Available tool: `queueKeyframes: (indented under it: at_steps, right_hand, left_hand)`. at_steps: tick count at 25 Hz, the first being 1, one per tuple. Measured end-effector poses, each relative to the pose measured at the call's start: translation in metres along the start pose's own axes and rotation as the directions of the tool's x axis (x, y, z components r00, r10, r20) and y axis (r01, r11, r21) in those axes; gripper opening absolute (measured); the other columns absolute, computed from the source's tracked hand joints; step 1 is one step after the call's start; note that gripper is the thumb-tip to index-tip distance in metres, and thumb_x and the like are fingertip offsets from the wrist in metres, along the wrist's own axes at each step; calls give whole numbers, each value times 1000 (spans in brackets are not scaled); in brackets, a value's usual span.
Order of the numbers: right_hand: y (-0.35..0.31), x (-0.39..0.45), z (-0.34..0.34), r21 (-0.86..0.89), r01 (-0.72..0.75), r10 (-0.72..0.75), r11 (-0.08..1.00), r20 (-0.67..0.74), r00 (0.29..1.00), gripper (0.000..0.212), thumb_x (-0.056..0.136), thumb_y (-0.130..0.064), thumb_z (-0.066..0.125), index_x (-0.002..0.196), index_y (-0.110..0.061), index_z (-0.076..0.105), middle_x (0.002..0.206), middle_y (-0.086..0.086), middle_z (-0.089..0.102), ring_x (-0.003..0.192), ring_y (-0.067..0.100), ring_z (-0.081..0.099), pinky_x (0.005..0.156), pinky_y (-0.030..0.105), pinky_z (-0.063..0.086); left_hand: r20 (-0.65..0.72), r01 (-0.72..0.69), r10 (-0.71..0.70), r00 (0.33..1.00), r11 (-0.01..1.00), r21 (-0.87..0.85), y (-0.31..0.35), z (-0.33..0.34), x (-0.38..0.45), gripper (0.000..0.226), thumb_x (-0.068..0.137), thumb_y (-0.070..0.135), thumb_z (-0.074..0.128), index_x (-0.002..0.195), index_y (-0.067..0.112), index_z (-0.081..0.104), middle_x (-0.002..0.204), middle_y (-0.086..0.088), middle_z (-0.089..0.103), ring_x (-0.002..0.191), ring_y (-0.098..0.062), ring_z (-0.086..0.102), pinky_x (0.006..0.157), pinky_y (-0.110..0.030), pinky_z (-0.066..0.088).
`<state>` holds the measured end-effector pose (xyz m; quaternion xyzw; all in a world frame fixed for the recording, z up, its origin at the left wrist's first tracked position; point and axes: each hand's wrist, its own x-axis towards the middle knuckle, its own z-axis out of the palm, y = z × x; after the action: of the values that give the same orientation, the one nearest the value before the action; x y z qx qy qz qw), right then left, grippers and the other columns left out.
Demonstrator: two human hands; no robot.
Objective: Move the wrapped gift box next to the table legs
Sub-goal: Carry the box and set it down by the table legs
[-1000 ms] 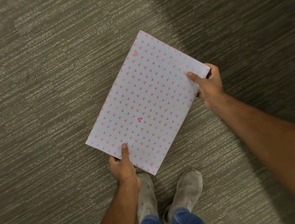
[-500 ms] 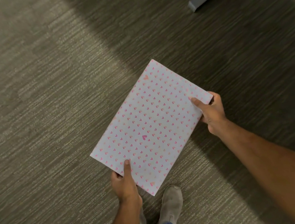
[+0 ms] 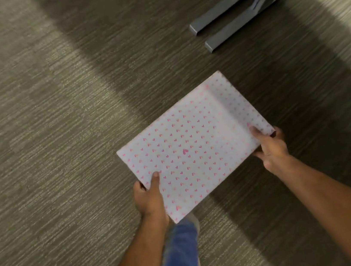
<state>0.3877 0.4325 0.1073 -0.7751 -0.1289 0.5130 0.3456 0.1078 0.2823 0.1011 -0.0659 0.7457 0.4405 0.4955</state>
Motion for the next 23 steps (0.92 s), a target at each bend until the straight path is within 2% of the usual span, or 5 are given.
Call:
queueKeyframes:
  at_steps: [3,6,10,16,23]
  right_hand:
    - [-22,31,3,2,19,-18,1000,-28,999,76,88,-23,84,150,-27,42,113,-6,59,110,17,62,94,54,59]
    - [-42,63,-1,-70,-5,4,998,-22,1000,76,88,-28,83,150,-33,40,121,-4,58,113,18,60,87,49,61]
    - [-70,111,-5,-84,3,-2,996,10,1000,62,85,-32,85,133,-40,46,124,-6,60,104,13,63,71,42,65]
    - [-101,186,-3,-67,27,-27,997,0,1000,80,83,-31,87,151,-33,44,134,-1,61,113,19,64,94,57,61]
    - [-120,269,12,-88,52,-54,995,-23,998,81,89,-26,82,157,-32,37,149,6,54,139,31,54,108,64,52]
  left_hand:
    - [5,9,-9,1000,1000,11,11,40,15,35,94,30,75,122,14,62,114,-7,76,95,-26,76,82,-49,64]
    - [1,40,-40,999,999,29,17,77,28,32,93,30,76,118,15,63,111,-6,76,96,-28,76,87,-54,63]
    - [-2,39,-39,999,998,53,25,130,49,36,91,31,77,120,16,63,111,-2,76,98,-24,75,90,-53,63]
    - [35,20,-20,999,1000,-10,24,206,85,36,92,28,76,122,15,60,109,2,73,98,-19,73,85,-45,64]
    - [37,22,-22,999,1000,-1,8,279,124,46,94,31,74,134,16,56,128,-1,69,112,-24,69,99,-53,59]
